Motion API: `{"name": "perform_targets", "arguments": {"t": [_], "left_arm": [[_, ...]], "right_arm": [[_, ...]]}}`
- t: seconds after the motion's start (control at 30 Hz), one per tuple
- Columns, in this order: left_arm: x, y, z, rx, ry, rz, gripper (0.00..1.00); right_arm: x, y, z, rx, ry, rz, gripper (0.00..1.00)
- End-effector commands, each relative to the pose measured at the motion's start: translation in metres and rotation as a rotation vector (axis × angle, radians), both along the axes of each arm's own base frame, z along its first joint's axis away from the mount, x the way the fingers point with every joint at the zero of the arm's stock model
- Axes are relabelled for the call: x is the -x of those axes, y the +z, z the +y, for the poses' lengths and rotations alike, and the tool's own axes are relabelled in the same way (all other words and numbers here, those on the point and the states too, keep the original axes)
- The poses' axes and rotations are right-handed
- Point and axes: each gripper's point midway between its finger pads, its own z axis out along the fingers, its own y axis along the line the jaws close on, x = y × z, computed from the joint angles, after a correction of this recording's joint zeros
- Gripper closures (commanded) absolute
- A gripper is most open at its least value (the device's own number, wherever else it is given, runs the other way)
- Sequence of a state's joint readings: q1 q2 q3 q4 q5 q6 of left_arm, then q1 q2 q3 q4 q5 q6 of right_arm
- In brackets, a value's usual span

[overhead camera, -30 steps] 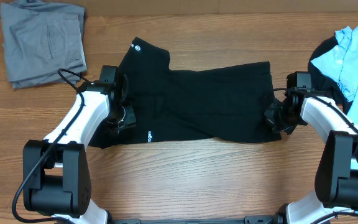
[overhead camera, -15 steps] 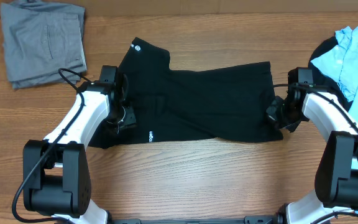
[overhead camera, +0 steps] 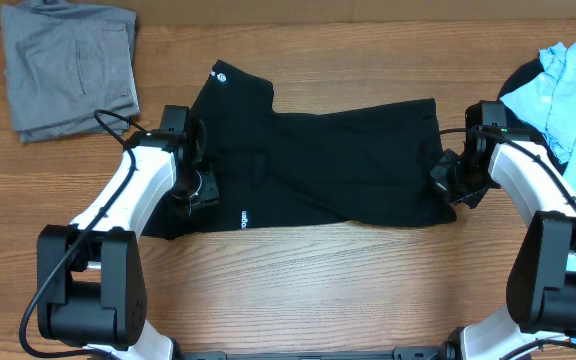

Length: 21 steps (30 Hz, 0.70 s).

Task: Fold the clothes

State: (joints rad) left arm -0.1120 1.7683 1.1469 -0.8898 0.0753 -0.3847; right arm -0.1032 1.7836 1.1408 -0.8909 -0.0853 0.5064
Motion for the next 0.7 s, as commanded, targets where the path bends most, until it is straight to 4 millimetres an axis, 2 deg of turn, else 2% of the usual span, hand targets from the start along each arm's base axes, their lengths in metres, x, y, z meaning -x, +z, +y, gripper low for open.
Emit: {"name": "perform_targets", "arguments": {"t": [0.0, 0.17, 0.33, 0.53, 0.67], "left_arm": [[0.001, -0.002, -0.002, 0.001, -0.029, 0.005, 0.54], [0.001, -0.002, -0.003, 0.001, -0.029, 0.005, 0.54], [0.001, -0.002, -0.002, 0.001, -0.029, 0.005, 0.54], [0.001, -0.002, -0.003, 0.001, -0.03, 0.006, 0.54], [0.001, -0.002, -0.002, 0.001, -0.03, 0.006, 0.55]], "right_arm": [[-0.009, 0.005, -0.005, 0.026, -0.007, -0.019, 0.82], [-0.007, 0.005, -0.005, 0.025, -0.007, -0.012, 0.81], [-0.007, 0.005, -0.005, 0.025, -0.007, -0.011, 0.96], [-0.007, 0.007, -0.005, 0.025, -0.008, -0.011, 0.96], [-0.012, 0.022, -0.006, 0.026, -0.019, -0.026, 0.96]]}}
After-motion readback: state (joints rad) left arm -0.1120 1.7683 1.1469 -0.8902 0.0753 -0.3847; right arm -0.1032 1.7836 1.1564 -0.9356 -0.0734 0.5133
